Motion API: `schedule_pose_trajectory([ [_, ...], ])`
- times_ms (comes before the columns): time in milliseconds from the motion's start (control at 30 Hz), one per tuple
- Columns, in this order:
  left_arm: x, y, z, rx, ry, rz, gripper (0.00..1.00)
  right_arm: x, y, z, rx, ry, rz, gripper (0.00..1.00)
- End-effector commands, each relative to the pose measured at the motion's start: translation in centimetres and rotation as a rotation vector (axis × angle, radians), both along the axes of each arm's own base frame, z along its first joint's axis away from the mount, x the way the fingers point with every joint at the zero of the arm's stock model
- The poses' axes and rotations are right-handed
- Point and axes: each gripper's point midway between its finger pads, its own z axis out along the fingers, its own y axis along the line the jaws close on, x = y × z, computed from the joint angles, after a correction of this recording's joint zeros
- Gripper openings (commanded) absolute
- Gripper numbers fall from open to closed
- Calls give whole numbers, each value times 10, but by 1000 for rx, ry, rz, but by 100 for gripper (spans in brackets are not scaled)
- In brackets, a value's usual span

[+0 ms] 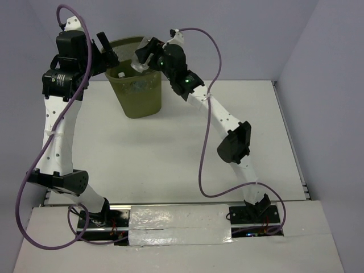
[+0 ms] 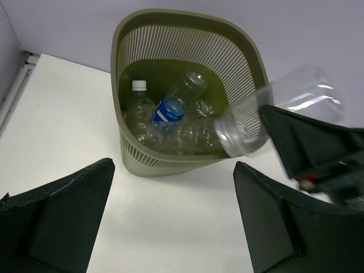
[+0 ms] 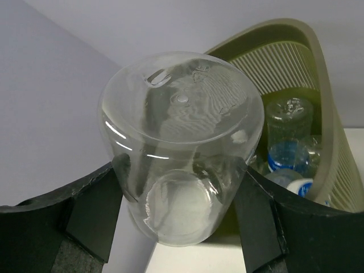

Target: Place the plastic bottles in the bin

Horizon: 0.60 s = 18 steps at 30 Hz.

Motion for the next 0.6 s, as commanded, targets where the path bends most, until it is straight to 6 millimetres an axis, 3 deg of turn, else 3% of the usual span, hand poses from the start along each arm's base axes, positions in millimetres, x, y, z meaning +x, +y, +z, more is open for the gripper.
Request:
schedule_pose_trajectory([
  [0,-11,-5,22,-55,-55,-31,99,4,10,46,125,-148,-43,52],
  [33,-11,-5,20,-57,-51,-35,99,5,12,48,143,-160,-44,55],
  [67,-12,-6,21,-59,-52,-41,100,8,13,44,145,-155,-52,71],
  [167,-13,-7,21,-65,-53,-47,99,9,19,46,170,-185,-40,99],
  [367,-11,-9,16,-80,-43,-59,99,-4,3,70,135,-215,-49,100],
  [400,-11,-9,17,-81,-44,-60,99,-12,-6,89,144,-235,-49,100],
  [433,-11,-9,15,-80,-41,-60,99,-13,-11,90,136,-235,-55,100],
  [467,-11,-8,17,-80,-47,-59,99,-21,-21,107,144,-253,-57,100],
  [567,-12,-8,16,-74,-46,-62,99,-21,-43,110,115,-222,-61,100],
])
